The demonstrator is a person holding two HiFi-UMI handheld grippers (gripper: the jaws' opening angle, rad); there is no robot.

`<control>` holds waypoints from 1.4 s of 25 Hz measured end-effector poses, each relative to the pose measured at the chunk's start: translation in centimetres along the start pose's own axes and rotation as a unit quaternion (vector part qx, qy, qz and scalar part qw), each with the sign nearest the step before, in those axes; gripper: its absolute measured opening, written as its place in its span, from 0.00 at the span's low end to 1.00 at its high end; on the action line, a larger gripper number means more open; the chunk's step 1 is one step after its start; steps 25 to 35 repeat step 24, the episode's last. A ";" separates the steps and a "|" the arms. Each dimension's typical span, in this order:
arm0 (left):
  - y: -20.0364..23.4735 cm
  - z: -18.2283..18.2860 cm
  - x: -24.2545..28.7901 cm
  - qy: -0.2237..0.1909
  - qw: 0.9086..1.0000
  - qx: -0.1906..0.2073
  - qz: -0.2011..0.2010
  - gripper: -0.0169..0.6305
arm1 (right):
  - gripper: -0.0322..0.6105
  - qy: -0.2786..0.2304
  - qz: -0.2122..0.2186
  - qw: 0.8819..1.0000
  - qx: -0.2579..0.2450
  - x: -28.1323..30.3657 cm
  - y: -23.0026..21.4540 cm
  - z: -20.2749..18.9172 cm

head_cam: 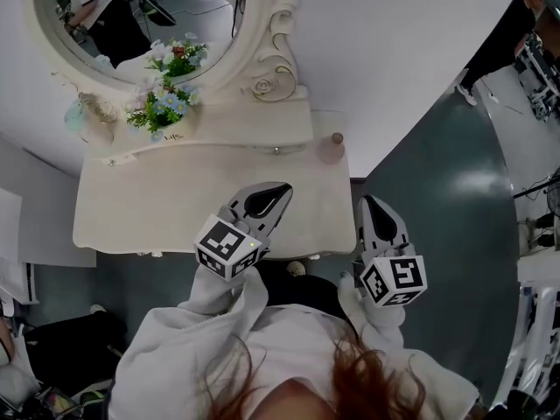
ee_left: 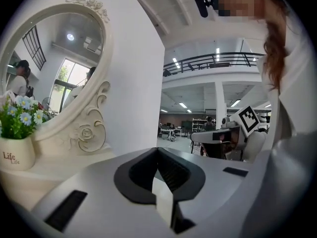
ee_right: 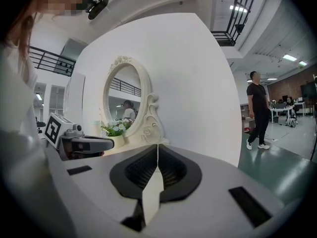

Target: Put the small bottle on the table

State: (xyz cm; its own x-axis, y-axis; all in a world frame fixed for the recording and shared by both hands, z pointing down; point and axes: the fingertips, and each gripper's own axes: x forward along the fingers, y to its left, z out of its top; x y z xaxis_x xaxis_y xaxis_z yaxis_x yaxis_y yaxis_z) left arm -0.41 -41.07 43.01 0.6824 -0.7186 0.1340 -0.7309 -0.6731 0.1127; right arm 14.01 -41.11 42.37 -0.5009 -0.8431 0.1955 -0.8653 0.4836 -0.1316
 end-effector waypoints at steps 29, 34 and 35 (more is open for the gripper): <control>-1.5 -1.6 0.4 0.018 1.000 -0.005 0.003 0.05 | 0.10 0.014 0.013 1.000 0.008 -1.3 -0.5 -1.8; -1.5 -1.6 0.4 0.018 1.000 -0.005 0.003 0.05 | 0.10 0.014 0.013 1.000 0.008 -1.3 -0.5 -1.8; -1.5 -1.6 0.4 0.018 1.000 -0.005 0.003 0.05 | 0.10 0.014 0.013 1.000 0.008 -1.3 -0.5 -1.8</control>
